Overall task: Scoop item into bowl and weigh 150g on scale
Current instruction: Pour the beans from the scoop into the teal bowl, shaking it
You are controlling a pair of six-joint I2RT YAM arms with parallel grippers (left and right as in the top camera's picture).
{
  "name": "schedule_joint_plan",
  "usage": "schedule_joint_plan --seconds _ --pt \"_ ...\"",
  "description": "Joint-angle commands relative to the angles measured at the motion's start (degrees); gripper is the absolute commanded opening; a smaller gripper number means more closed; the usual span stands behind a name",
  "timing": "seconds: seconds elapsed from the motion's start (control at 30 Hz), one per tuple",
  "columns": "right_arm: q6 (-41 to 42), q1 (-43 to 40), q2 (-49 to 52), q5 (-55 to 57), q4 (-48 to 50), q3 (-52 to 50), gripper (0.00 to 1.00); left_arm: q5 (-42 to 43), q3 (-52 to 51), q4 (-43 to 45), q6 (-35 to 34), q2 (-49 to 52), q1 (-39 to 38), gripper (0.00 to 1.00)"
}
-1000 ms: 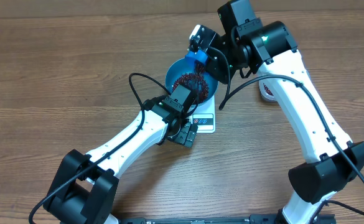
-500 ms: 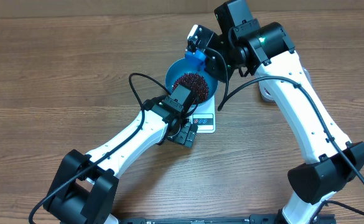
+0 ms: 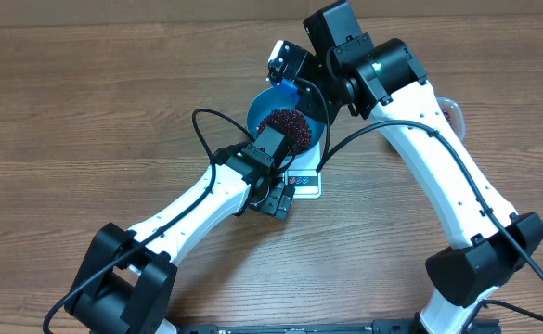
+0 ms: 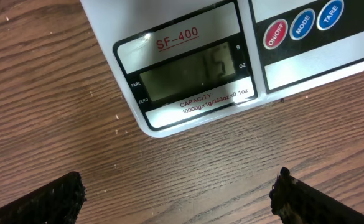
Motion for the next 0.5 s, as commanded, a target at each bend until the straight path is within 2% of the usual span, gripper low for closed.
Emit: schedule_joint_plan --seconds 0.0,0.1,0.23,0.47 --pt "0.57 0.26 -0.24 0.83 0.22 1.36 0.04 -0.57 -0.5 -0.02 -0.35 -0.98 -0.11 1.0" --pt "0.94 0.13 -0.24 0.85 0.26 1.14 0.04 -0.57 -0.5 -0.02 -0.35 -0.98 -0.11 0.99" --pt "7.61 -0.98 -0.24 0.76 1.57 1.14 0.04 -0.57 -0.5 0.0 -0.35 -0.98 -0.11 1.0" --pt "10.86 -4.76 -0.24 -8.04 1.46 1.14 0.04 -0.57 -0.5 -0.02 -0.35 -0.98 -0.11 1.0"
